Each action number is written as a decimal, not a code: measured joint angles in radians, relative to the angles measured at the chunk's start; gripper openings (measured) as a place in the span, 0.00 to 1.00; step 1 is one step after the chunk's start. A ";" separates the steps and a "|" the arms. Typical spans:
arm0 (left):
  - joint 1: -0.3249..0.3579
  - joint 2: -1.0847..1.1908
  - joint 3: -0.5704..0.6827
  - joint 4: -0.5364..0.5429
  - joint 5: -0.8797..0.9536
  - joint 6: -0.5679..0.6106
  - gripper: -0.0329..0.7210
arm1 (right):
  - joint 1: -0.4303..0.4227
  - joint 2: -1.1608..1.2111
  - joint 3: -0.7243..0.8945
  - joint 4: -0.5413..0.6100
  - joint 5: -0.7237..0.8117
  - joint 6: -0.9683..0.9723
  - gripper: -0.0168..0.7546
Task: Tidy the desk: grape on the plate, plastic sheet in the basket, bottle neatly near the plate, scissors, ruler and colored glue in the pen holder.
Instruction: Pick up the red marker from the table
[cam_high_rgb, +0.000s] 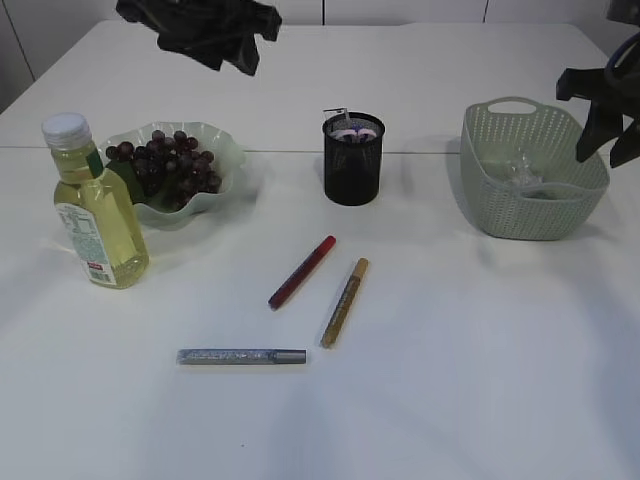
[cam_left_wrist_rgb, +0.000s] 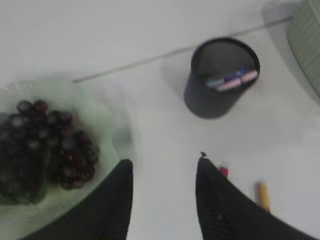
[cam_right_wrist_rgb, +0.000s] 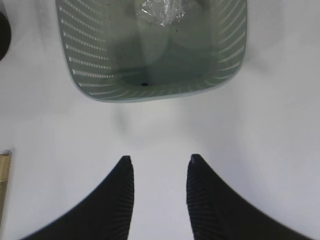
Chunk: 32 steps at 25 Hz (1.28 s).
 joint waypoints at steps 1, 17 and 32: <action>-0.002 0.000 0.000 -0.029 0.033 0.021 0.45 | 0.000 0.000 0.000 0.000 0.000 0.000 0.41; -0.004 0.236 -0.004 -0.206 0.267 0.222 0.45 | 0.000 0.000 0.000 0.004 0.063 -0.019 0.41; -0.004 0.492 -0.375 -0.300 0.401 0.259 0.45 | 0.000 0.000 0.000 0.014 0.081 -0.044 0.41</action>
